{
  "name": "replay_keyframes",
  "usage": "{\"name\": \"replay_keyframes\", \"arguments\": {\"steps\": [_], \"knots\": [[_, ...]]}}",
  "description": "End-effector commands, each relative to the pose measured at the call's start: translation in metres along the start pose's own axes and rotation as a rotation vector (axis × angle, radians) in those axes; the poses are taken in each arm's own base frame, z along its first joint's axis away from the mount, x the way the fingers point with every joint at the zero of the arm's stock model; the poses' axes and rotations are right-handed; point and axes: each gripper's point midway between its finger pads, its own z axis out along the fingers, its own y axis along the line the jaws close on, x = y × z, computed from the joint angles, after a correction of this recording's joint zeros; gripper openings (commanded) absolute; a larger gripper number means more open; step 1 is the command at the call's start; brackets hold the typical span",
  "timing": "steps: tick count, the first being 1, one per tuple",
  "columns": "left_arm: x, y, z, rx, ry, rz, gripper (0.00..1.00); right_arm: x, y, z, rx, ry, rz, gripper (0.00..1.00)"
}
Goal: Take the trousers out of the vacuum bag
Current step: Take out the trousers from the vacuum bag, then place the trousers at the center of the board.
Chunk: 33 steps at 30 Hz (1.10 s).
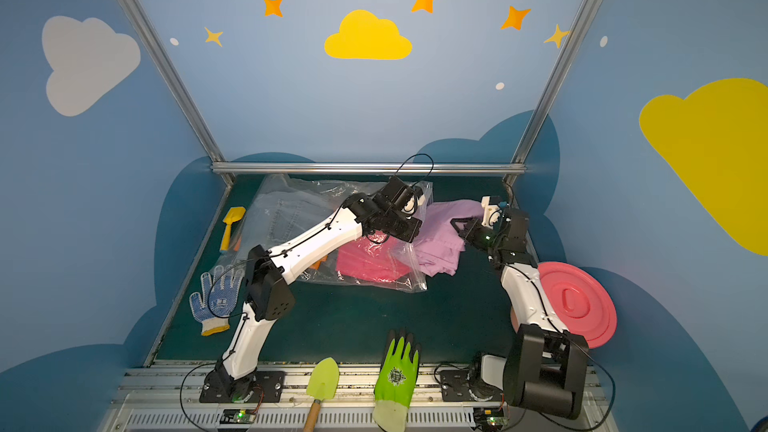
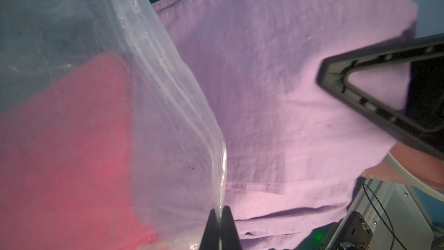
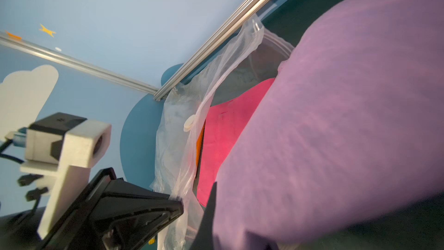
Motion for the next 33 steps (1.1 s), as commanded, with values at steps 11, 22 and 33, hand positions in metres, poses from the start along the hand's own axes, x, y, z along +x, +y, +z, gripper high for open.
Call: {"name": "replay_keyframes", "arguments": {"steps": [11,22,33], "knots": [[-0.005,0.002,-0.013,0.005,-0.022,0.000,0.05,-0.069,0.008,-0.045,0.141,-0.271,-0.069,0.00],[-0.003,0.002,-0.014,0.008,-0.021,0.007,0.05,-0.113,0.003,-0.045,0.187,-0.370,-0.071,0.00],[-0.004,0.002,-0.017,0.009,-0.028,0.012,0.05,-0.157,0.000,-0.031,0.202,-0.425,-0.089,0.00]]}}
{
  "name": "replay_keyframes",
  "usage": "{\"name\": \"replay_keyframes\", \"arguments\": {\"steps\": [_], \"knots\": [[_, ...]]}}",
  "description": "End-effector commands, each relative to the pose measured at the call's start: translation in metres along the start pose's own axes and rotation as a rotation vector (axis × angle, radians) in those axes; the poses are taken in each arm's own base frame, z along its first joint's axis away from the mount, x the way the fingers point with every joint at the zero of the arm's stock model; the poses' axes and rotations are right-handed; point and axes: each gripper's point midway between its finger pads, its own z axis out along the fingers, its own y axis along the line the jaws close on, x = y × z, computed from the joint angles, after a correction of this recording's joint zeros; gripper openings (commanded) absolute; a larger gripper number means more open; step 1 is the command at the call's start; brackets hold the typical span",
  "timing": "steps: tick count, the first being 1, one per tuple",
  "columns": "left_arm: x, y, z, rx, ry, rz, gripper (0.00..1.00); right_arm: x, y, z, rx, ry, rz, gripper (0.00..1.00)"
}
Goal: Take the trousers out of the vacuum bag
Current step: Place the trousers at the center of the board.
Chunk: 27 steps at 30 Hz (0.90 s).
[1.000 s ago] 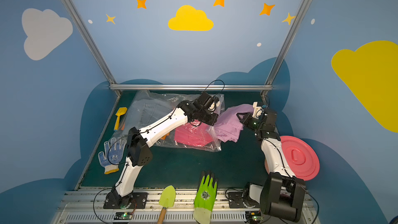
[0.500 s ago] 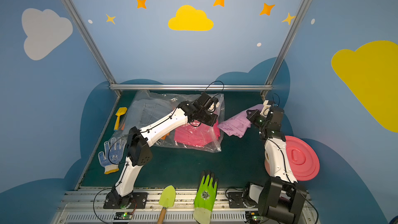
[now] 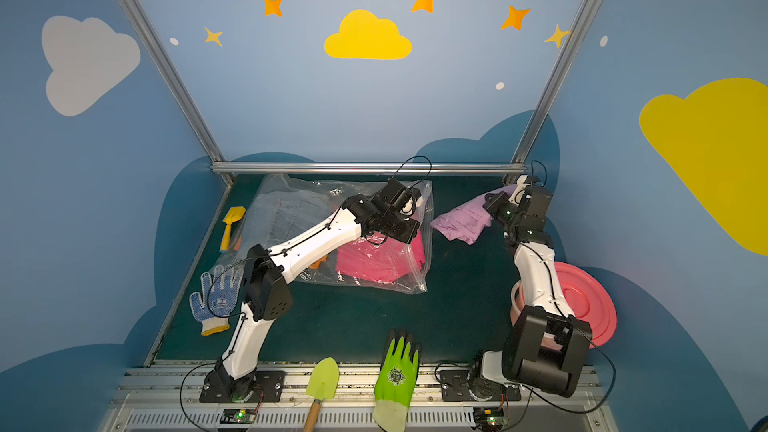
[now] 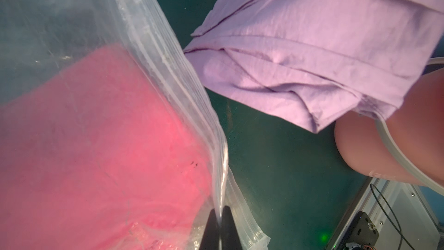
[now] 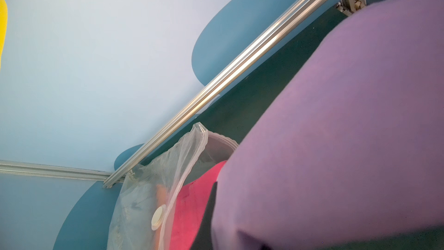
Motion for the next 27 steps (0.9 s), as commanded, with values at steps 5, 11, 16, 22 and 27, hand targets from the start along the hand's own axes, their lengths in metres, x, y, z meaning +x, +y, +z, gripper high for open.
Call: {"name": "replay_keyframes", "arguments": {"steps": [5,11,16,22,27], "knots": [[-0.007,-0.002,-0.018,0.009,-0.029,0.013,0.05,-0.055,0.024,0.001,-0.046,-0.170,-0.058,0.00],[-0.005,-0.006,-0.016,0.040,-0.016,0.013,0.05,-0.069,0.017,0.019,-0.030,-0.199,-0.048,0.00],[-0.005,-0.006,-0.016,0.039,-0.016,0.014,0.05,-0.078,0.006,0.033,-0.005,-0.232,-0.019,0.00],[-0.004,-0.006,-0.015,0.037,-0.011,0.014,0.05,-0.085,0.002,0.053,-0.030,-0.245,0.019,0.00],[-0.003,-0.004,-0.016,0.033,-0.010,0.013,0.05,-0.081,-0.007,0.067,-0.030,-0.224,0.052,0.00]]}}
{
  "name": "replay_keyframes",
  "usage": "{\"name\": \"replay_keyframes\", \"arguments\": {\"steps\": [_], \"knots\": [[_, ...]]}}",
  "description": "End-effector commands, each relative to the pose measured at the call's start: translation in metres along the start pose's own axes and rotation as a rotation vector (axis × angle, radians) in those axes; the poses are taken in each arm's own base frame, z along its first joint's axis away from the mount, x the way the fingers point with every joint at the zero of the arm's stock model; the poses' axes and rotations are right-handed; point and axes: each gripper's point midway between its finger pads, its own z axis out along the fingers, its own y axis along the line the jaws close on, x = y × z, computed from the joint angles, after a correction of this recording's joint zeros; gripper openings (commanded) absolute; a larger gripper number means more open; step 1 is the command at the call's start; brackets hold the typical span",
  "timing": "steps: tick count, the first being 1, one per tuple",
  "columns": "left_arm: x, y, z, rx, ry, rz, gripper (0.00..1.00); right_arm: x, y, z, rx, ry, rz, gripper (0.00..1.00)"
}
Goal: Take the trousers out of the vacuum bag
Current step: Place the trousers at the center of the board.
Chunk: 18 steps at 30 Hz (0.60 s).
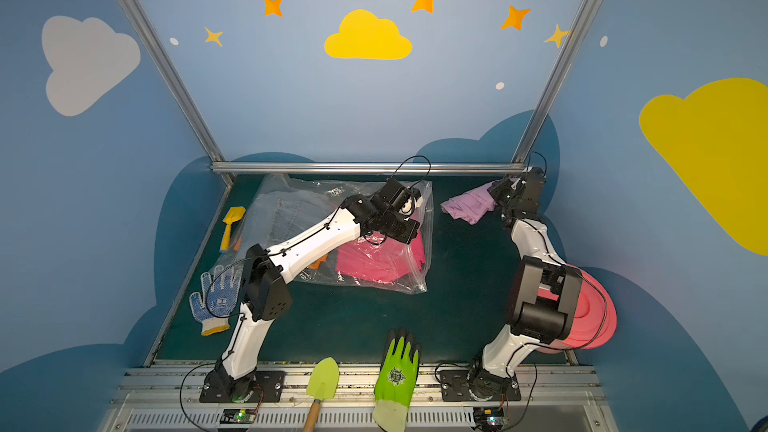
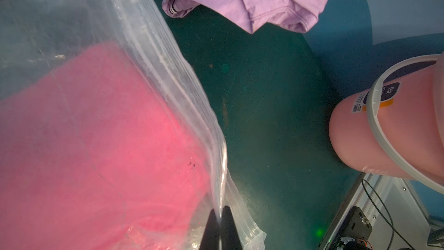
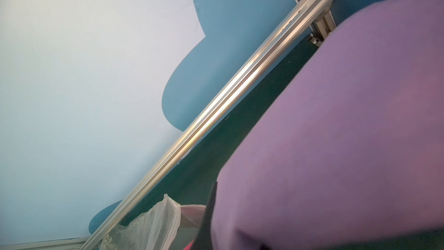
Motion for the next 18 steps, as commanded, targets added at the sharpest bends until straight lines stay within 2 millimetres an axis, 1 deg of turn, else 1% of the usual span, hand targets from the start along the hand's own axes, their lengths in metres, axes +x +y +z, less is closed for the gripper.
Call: {"name": "replay_keyframes", "arguments": {"steps": [1,7,18], "knots": [[-0.006,-0.003,-0.017,0.011,-0.025,0.016,0.05,-0.036,0.037,-0.007,-0.116,-0.114,-0.023,0.00],[-0.006,-0.004,-0.017,0.014,-0.024,0.016,0.05,-0.017,0.023,-0.003,-0.105,-0.079,0.010,0.00],[-0.005,-0.002,-0.014,0.013,-0.018,0.014,0.05,0.023,-0.010,-0.012,-0.042,-0.017,0.056,0.00]]}}
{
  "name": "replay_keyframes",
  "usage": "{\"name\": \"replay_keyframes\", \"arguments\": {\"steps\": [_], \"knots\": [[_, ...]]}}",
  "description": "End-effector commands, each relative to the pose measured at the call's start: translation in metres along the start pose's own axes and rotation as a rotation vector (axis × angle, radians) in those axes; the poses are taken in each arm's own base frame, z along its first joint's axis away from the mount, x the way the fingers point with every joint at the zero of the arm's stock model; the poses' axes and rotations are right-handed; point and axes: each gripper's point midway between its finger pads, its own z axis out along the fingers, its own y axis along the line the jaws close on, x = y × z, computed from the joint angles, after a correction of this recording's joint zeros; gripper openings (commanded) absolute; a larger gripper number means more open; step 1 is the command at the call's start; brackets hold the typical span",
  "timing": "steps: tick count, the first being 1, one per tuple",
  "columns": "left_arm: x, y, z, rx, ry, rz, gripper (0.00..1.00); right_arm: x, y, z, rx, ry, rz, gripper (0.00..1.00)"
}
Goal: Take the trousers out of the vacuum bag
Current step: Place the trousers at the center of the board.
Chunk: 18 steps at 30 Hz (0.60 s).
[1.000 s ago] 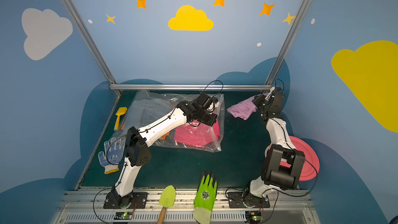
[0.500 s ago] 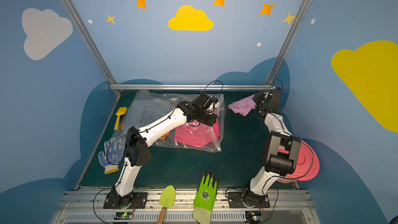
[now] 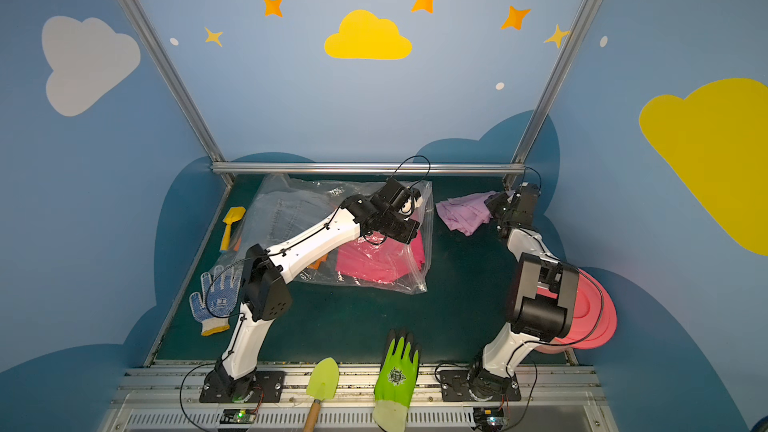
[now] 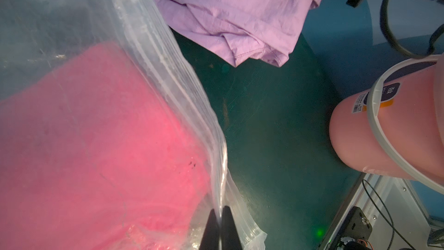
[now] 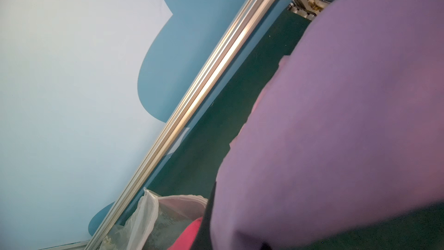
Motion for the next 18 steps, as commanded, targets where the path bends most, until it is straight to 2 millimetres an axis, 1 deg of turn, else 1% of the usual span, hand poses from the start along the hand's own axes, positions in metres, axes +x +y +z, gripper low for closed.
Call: {"name": "replay_keyframes", "arguments": {"steps": [1,10,18], "knots": [[-0.005,-0.003,-0.015,0.012,-0.020,0.015,0.05,-0.013,0.027,-0.016,-0.089,-0.056,-0.017,0.00],[-0.003,-0.001,-0.015,0.011,-0.017,0.011,0.05,0.014,0.011,-0.025,-0.071,-0.004,0.017,0.00],[-0.002,-0.002,-0.014,0.018,-0.014,0.010,0.05,0.040,-0.016,-0.033,0.014,0.049,0.028,0.00]]}}
